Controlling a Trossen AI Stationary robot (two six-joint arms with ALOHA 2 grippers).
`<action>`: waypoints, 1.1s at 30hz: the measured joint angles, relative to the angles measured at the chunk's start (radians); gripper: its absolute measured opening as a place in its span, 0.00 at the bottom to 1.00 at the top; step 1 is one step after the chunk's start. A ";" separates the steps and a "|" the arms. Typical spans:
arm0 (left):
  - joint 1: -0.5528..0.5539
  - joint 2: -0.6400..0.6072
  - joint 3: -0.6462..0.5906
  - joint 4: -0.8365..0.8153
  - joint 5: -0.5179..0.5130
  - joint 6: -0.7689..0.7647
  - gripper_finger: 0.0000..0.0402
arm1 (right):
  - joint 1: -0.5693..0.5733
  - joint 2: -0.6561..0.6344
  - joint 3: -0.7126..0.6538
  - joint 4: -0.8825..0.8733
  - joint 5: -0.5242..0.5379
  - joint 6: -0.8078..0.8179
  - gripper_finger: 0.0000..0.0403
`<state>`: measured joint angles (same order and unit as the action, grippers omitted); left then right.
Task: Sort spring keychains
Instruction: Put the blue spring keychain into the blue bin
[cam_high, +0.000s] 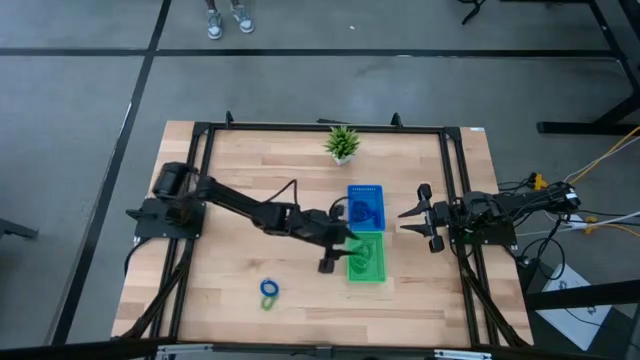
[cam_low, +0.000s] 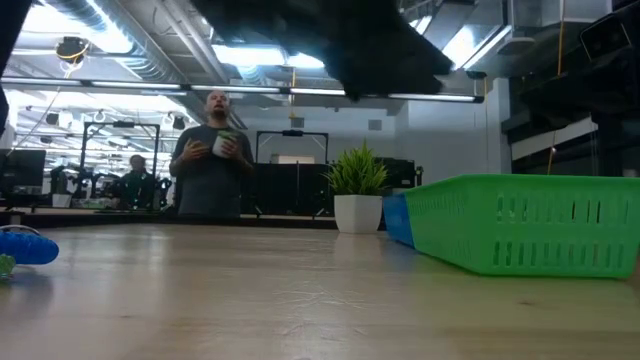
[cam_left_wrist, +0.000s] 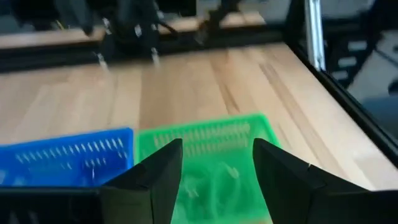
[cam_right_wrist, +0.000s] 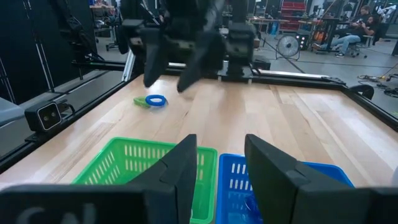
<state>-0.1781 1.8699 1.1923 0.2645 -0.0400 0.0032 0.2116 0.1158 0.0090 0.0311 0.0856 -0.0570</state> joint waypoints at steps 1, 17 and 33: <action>-0.011 -0.024 0.000 -0.055 -0.011 -0.003 0.48 | 0.000 0.000 0.000 0.000 0.000 0.000 0.34; -0.260 -0.278 0.000 -0.687 -0.091 -0.280 0.42 | 0.000 0.000 0.000 0.000 0.000 0.000 0.34; -0.464 -0.136 0.000 -1.086 -0.105 -0.516 0.41 | 0.000 0.000 0.000 0.000 0.000 0.000 0.34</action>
<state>-0.6425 1.7335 1.1919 -0.8216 -0.1446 -0.5129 0.2115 0.1154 0.0086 0.0311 0.0860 -0.0570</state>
